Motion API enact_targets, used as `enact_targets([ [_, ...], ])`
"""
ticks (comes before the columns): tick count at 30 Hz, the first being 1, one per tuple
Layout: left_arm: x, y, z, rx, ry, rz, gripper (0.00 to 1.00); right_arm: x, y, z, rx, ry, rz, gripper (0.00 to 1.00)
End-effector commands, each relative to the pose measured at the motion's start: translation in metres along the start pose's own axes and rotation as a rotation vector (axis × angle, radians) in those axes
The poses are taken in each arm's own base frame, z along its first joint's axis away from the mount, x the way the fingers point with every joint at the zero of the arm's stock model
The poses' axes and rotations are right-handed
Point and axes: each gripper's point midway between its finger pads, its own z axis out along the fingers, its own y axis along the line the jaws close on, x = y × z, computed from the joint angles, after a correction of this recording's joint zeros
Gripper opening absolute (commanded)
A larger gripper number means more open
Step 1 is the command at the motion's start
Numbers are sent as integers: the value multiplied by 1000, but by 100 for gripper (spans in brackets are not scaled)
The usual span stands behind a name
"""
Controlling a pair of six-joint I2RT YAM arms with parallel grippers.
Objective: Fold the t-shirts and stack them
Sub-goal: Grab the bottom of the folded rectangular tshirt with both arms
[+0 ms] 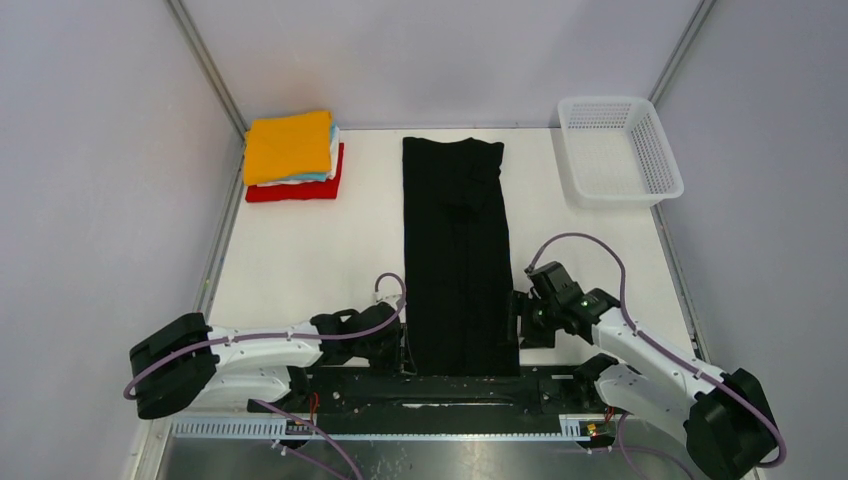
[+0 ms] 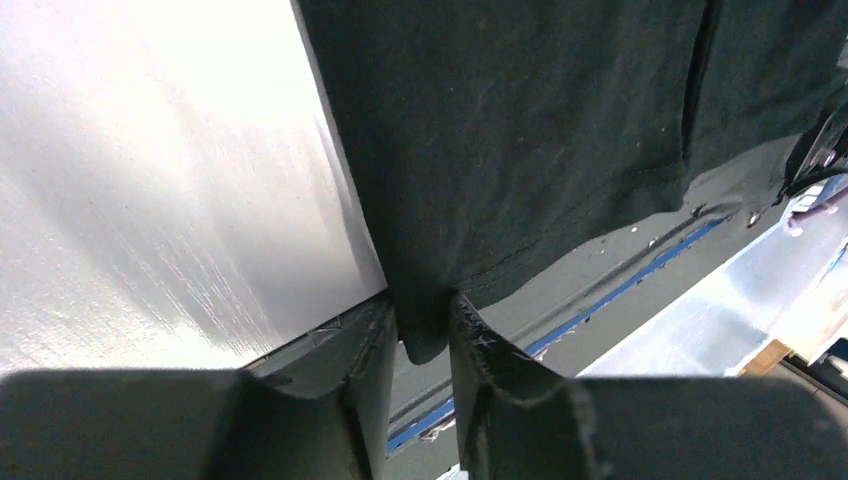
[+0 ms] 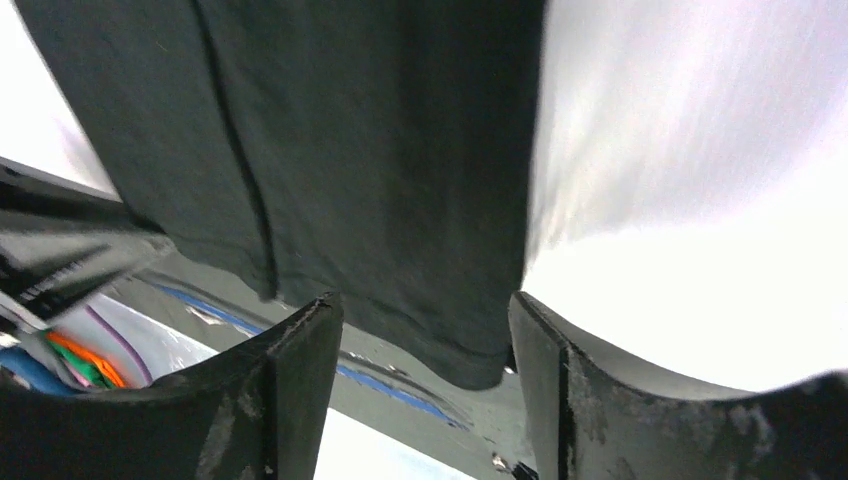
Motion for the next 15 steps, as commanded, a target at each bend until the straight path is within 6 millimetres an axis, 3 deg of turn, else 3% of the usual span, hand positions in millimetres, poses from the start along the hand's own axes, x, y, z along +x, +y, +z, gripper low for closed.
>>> enact_targets([
  [1,3,-3,3,13,18,21,21,48,-14,-1,-17,168,26,66],
  [6,-8,-19,5,40,-10,42,18,62,-27,-7,25,193,18,58],
  [9,-12,-29,6,78,-19,51,9,69,-29,-6,18,220,27,52],
  [11,-13,-34,7,96,-21,55,0,69,-25,0,-15,224,39,45],
  [15,-16,-47,5,143,-27,76,0,63,-12,6,-77,222,42,23],
])
